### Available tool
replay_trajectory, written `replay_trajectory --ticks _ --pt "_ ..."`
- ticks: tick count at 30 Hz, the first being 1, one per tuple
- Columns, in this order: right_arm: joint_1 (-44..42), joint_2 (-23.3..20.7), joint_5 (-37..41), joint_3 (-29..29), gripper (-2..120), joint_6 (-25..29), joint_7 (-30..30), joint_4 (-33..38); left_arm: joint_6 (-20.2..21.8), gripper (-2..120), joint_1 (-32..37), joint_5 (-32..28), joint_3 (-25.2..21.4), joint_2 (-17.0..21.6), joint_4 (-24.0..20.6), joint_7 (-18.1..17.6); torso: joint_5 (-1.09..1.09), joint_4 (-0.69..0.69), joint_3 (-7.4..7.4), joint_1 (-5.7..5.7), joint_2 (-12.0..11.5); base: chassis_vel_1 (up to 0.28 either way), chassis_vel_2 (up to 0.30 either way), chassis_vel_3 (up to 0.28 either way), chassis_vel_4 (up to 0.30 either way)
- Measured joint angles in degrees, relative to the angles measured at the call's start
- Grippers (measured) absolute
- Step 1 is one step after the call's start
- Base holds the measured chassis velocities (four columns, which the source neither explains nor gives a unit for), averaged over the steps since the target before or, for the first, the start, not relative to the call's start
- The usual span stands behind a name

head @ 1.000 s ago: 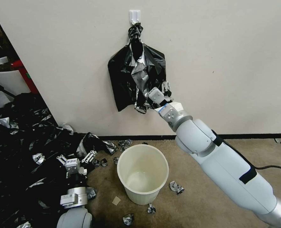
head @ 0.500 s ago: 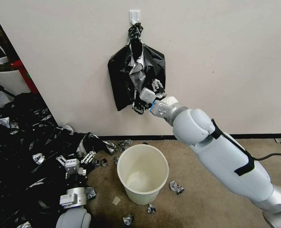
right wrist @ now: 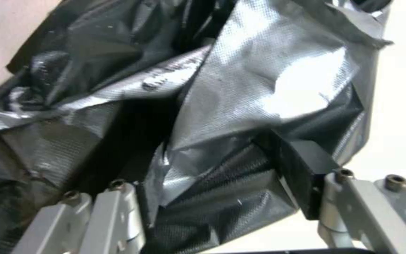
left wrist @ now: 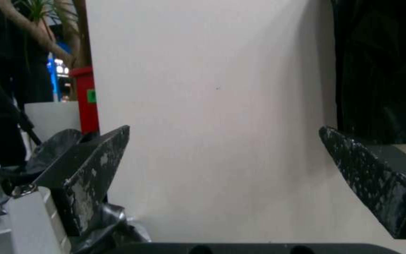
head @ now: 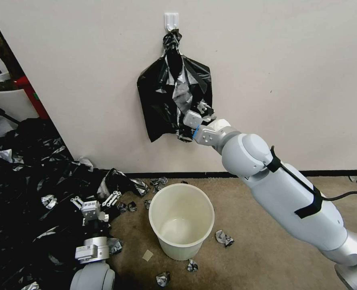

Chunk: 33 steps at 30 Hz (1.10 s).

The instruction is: Place a trash bag onto the trash bin.

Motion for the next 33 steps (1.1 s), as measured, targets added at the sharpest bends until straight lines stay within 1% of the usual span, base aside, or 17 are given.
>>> replay_trajectory --ticks 1,4,5,11,13,14,16,17,19,21,24,26,27,28,31,32,33 --pt "-0.4 0.0 0.0 0.6 67 0.0 0.0 0.2 0.0 100 -0.1 0.0 0.1 0.0 0.1 0.0 0.0 0.0 0.0 0.0 0.0 0.0 0.0 0.0 0.0" --pt "-1.2 0.4 1.1 1.8 73 0.0 0.5 0.6 0.0 100 -0.3 0.0 0.3 0.0 0.4 0.0 0.0 -0.01 0.0 0.0 0.0 0.0 0.0 0.0 0.0" --pt "-1.4 0.7 2.4 1.9 78 0.0 1.4 0.6 0.0 100 -0.4 0.0 0.4 0.0 0.6 0.0 0.0 -0.01 0.0 0.0 0.0 0.0 0.0 0.0 0.0" --pt "-1.9 3.0 4.4 1.9 81 0.0 3.4 -0.9 0.1 100 -0.6 0.0 0.5 0.0 1.0 0.1 -0.01 0.0 0.0 0.0 0.0 0.0 0.0 0.0 0.0" --pt "-1.7 4.3 4.5 1.8 76 0.0 3.6 -2.0 0.1 100 -0.7 0.0 0.5 0.1 1.0 0.1 -0.01 0.01 0.0 0.0 0.0 0.0 0.0 0.0 0.0" --pt "-1.7 4.3 4.5 1.8 76 0.0 3.6 -2.0 0.1 100 -0.7 0.0 0.5 0.1 1.0 0.1 -0.01 0.01 0.0 0.0 0.0 0.0 0.0 0.0 0.0" --pt "-1.0 5.3 4.5 1.5 69 0.0 3.8 -2.9 0.1 100 -0.7 0.0 0.5 0.1 1.0 0.1 -0.01 0.01 0.0 0.0 0.0 0.0 0.0 0.0 0.0" --pt "-1.0 5.3 4.5 1.5 69 0.0 3.8 -2.9 0.1 100 -0.7 0.0 0.5 0.1 1.0 0.1 -0.01 0.01 0.0 0.0 0.0 0.0 0.0 0.0 0.0" --pt "0.0 6.0 4.8 1.2 62 0.1 3.8 -3.7 0.1 100 -0.6 0.0 0.4 0.2 1.0 0.1 -0.01 0.0 0.0 0.0 0.0 0.0 0.0 0.0 0.0" --pt "0.4 6.1 5.0 1.0 61 0.1 3.8 -3.9 0.1 100 -0.6 0.0 0.4 0.2 1.0 0.1 -0.01 0.0 0.0 0.0 0.0 0.0 0.0 0.0 0.0" --pt "1.5 6.4 5.7 0.5 53 0.1 3.7 -4.8 0.1 100 -0.7 0.0 0.4 0.2 1.1 0.1 -0.01 0.0 0.0 0.0 0.0 0.0 0.0 0.0 0.0" --pt "1.8 6.5 5.9 0.4 51 0.1 3.7 -5.2 0.1 100 -0.7 0.0 0.4 0.2 1.1 0.1 -0.01 0.0 0.0 0.0 0.0 0.0 0.0 0.0 0.0" --pt "2.3 6.7 6.2 0.2 46 0.1 3.7 -5.7 0.1 100 -0.8 0.0 0.4 0.1 1.1 0.1 -0.01 0.0 0.0 0.0 0.0 0.0 0.0 0.0 0.0" --pt "2.3 6.7 6.2 0.2 46 0.1 3.7 -5.7 0.1 100 -0.8 0.0 0.4 0.1 1.1 0.1 -0.01 0.0 0.0 0.0 0.0 0.0 0.0 0.0 0.0" --pt "2.8 6.9 6.4 0.3 33 0.1 3.7 -6.6 0.1 100 -0.9 0.0 0.5 -0.1 1.3 0.1 -0.01 0.01 0.01 0.0 0.0 0.0 0.0 0.0 0.0" --pt "2.8 6.9 6.4 0.3 33 0.1 3.7 -6.6 0.1 100 -0.9 0.0 0.5 -0.1 1.3 0.1 -0.01 0.01 0.01 0.0 0.0 0.0 0.0 0.0 0.0" --pt "2.7 6.9 6.4 0.3 28 0.1 3.7 -6.6 0.1 100 -1.0 0.0 0.5 -0.1 1.3 0.1 -0.01 0.01 0.0 0.0 0.0 0.0 0.0 0.0 0.0"
